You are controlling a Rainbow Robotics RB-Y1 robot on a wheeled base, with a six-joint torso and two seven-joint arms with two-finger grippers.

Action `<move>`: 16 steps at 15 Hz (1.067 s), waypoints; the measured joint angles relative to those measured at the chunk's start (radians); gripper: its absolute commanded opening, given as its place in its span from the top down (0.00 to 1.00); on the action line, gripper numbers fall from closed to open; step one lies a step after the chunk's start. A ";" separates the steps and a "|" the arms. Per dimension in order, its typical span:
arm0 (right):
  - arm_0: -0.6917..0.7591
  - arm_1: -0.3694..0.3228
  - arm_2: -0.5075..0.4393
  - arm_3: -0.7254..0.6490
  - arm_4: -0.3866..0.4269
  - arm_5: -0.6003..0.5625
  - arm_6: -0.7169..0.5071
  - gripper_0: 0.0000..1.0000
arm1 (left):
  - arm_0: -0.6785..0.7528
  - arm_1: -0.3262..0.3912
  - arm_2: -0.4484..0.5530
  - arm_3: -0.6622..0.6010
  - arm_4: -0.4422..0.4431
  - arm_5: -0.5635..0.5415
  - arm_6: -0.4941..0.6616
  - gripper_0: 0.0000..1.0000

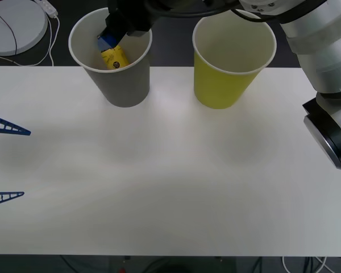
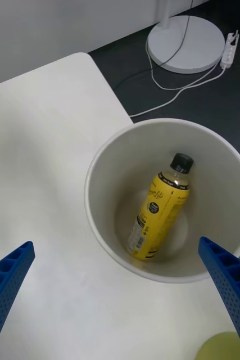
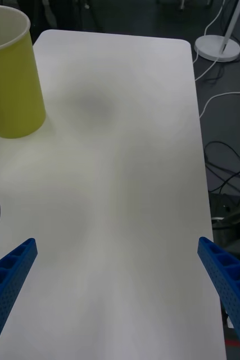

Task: Put the can into the green bin and the plastic bottle into the gray bin

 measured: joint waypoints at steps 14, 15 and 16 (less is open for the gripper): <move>0.371 -0.097 -0.209 -0.321 -0.185 -0.001 0.081 0.00 | 0.000 0.000 0.000 0.000 0.000 0.000 0.000 0.00; 0.412 -0.102 -0.225 -0.354 -0.187 -0.001 0.103 0.00 | 0.000 0.000 0.000 0.000 0.000 0.000 0.000 0.00; 0.447 -0.107 -0.243 -0.375 -0.198 -0.001 0.136 0.00 | 0.000 0.000 0.000 0.000 0.000 0.000 0.000 0.00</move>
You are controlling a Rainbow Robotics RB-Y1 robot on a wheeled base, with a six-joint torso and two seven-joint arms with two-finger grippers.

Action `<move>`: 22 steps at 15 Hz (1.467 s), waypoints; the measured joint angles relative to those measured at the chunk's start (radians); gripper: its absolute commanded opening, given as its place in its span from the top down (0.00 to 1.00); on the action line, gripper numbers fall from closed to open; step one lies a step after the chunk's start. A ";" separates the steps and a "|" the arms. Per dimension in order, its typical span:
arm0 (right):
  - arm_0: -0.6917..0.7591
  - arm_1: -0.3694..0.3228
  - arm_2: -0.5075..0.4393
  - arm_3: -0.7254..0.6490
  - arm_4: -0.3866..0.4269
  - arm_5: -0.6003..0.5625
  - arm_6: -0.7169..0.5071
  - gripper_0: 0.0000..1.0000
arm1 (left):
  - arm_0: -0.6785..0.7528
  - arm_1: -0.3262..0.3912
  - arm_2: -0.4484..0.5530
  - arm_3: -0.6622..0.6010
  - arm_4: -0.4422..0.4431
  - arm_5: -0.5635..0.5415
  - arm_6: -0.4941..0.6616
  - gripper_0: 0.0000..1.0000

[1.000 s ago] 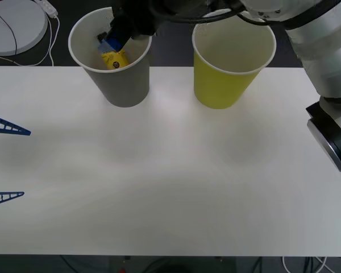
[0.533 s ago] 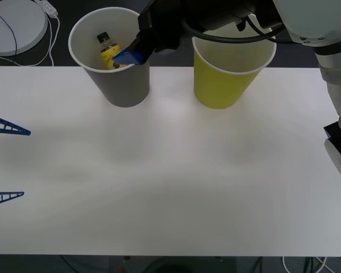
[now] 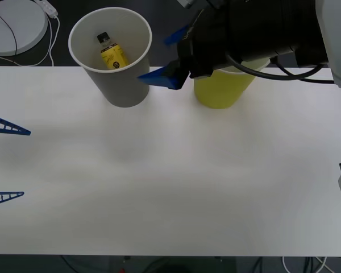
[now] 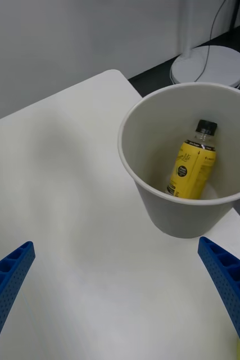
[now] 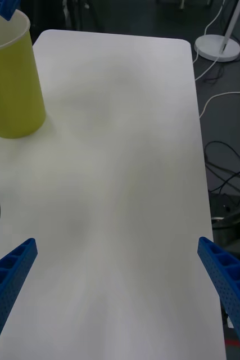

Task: Put the can into the green bin and the plastic bottle into the gray bin

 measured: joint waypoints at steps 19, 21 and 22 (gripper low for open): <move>0.418 -0.336 -0.118 -0.025 -0.608 0.248 0.767 0.00 | 0.000 0.000 0.000 0.000 0.000 0.000 0.000 0.00; 0.449 -0.389 -0.118 -0.016 -0.687 0.256 0.855 0.00 | 0.000 0.000 0.000 0.000 0.000 0.000 0.000 0.00; 0.466 -0.419 -0.118 -0.010 -0.730 0.259 0.903 0.00 | 0.000 0.000 0.000 0.000 0.000 0.000 0.000 0.00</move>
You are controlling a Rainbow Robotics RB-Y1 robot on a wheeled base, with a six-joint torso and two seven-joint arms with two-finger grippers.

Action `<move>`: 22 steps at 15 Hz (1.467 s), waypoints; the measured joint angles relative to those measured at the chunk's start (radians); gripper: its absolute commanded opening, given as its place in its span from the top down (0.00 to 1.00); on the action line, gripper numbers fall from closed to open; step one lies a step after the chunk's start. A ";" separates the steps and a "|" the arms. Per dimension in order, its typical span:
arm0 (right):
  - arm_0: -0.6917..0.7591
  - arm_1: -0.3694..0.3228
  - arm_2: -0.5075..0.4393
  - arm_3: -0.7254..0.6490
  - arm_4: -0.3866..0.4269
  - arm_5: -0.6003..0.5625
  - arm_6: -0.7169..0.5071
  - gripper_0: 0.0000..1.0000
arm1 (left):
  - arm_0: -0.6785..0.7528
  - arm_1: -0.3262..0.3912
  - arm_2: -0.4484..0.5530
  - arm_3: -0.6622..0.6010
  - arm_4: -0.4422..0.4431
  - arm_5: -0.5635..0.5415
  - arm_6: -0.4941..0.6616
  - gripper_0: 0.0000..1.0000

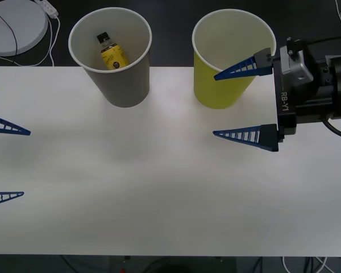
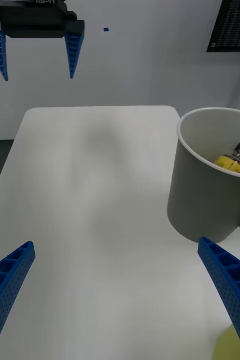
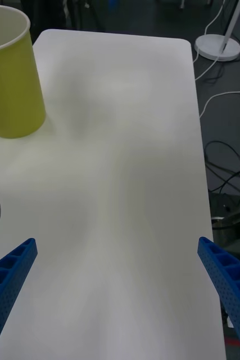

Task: Put the can into the green bin and the plastic bottle into the gray bin

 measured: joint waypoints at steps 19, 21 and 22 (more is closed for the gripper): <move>0.394 -0.400 -0.044 -0.096 -0.396 0.135 0.409 0.00 | 0.000 0.000 0.000 0.000 0.000 0.000 0.000 0.00; 0.423 -0.412 -0.053 -0.095 -0.406 0.135 0.416 0.00 | 0.000 0.000 0.000 0.000 0.000 0.000 0.000 0.00; 0.438 -0.419 -0.057 -0.095 -0.413 0.135 0.416 0.00 | 0.000 0.000 0.000 0.000 0.000 0.000 0.000 0.00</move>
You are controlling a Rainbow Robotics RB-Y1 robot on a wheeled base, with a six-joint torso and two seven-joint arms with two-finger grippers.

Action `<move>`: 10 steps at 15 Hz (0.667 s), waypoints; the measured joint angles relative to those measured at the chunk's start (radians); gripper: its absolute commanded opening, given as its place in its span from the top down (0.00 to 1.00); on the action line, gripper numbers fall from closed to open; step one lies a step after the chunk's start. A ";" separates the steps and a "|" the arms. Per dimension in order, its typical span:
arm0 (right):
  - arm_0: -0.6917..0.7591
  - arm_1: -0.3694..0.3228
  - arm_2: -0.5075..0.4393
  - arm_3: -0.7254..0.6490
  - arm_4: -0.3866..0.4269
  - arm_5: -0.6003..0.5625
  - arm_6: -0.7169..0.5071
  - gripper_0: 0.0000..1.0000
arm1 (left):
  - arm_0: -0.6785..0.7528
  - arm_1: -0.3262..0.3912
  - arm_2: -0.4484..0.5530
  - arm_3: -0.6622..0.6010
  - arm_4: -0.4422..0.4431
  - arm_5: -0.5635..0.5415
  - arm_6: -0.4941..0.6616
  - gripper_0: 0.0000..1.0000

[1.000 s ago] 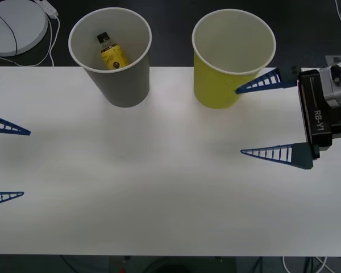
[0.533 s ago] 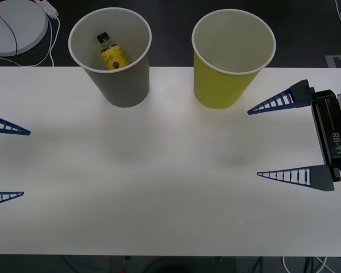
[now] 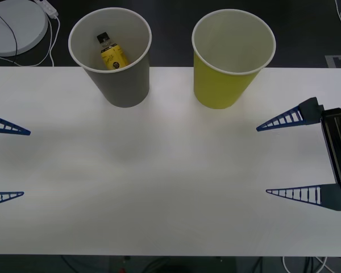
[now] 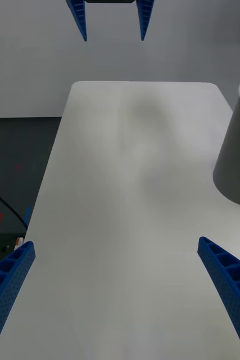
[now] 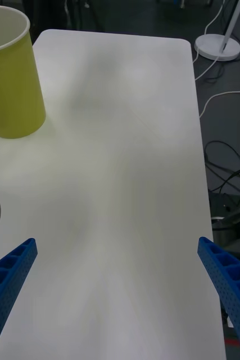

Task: Put the can into the green bin and the plastic bottle into the gray bin

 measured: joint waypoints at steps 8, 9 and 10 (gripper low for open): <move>0.149 -0.012 -0.120 -0.058 -0.028 0.000 -0.014 0.00 | 0.000 0.000 0.000 0.000 0.000 0.000 0.000 0.00; 0.156 -0.011 -0.125 -0.060 -0.029 0.000 -0.015 0.00 | 0.000 0.000 0.000 0.000 0.000 0.000 0.000 0.00; 0.161 -0.009 -0.125 -0.061 -0.029 0.000 -0.016 0.00 | 0.000 0.000 0.000 0.000 0.000 0.000 0.000 0.00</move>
